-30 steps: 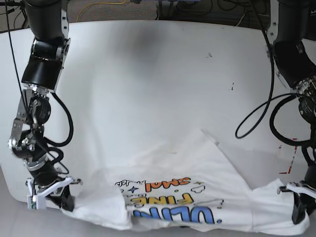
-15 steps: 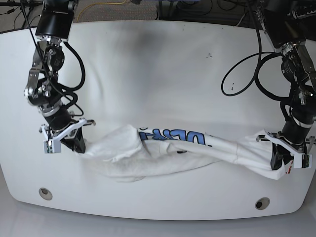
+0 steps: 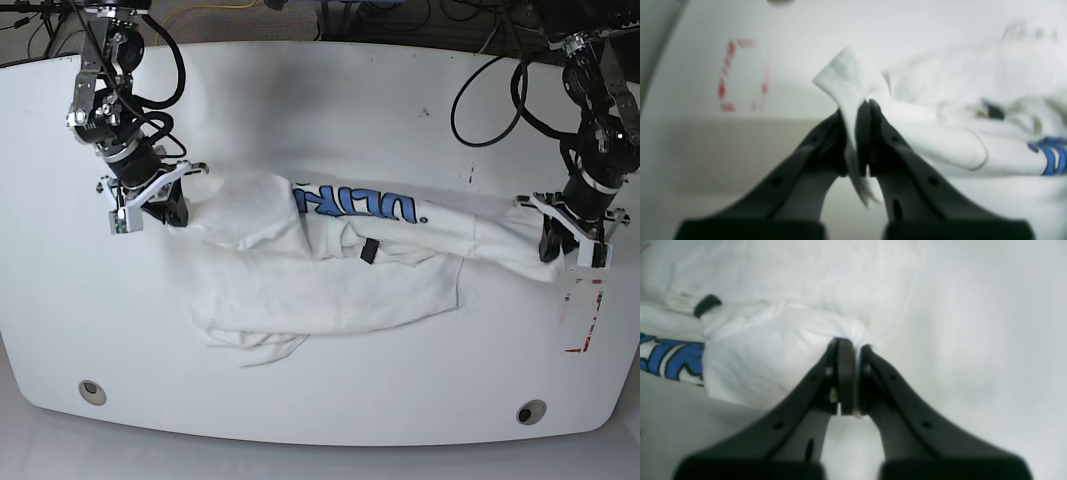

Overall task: Fold the T-shirt properly
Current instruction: 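Lower the held shirt and drag it across the table with both grippers, then move the right gripper with its held edge toward the left gripper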

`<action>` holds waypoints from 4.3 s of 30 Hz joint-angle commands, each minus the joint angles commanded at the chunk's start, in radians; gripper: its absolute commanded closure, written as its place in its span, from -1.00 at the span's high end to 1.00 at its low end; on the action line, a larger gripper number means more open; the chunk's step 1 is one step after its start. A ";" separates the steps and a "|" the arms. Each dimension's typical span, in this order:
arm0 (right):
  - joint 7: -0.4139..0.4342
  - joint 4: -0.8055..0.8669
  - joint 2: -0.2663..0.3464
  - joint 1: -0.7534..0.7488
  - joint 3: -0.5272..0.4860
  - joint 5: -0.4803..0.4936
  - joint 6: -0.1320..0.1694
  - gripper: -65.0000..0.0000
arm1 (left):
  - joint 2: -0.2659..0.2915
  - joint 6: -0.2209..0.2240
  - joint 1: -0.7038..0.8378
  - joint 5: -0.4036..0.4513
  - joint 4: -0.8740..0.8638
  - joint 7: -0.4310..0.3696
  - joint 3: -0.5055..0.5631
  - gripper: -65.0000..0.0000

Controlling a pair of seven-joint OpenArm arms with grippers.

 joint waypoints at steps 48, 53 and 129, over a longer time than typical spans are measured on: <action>0.006 0.003 -0.057 -0.318 -0.008 -0.003 -0.037 0.43 | 0.043 -0.321 0.316 0.316 -0.003 0.003 -0.146 -0.80; 0.006 0.064 -0.060 -0.327 -0.003 0.003 -0.035 0.64 | 0.043 -0.324 0.316 0.311 -0.003 0.003 -0.144 -0.62; -0.035 -0.229 -0.155 0.206 -0.655 -0.278 0.014 -0.06 | 0.044 -0.327 0.308 0.308 -0.003 0.000 -0.144 -1.00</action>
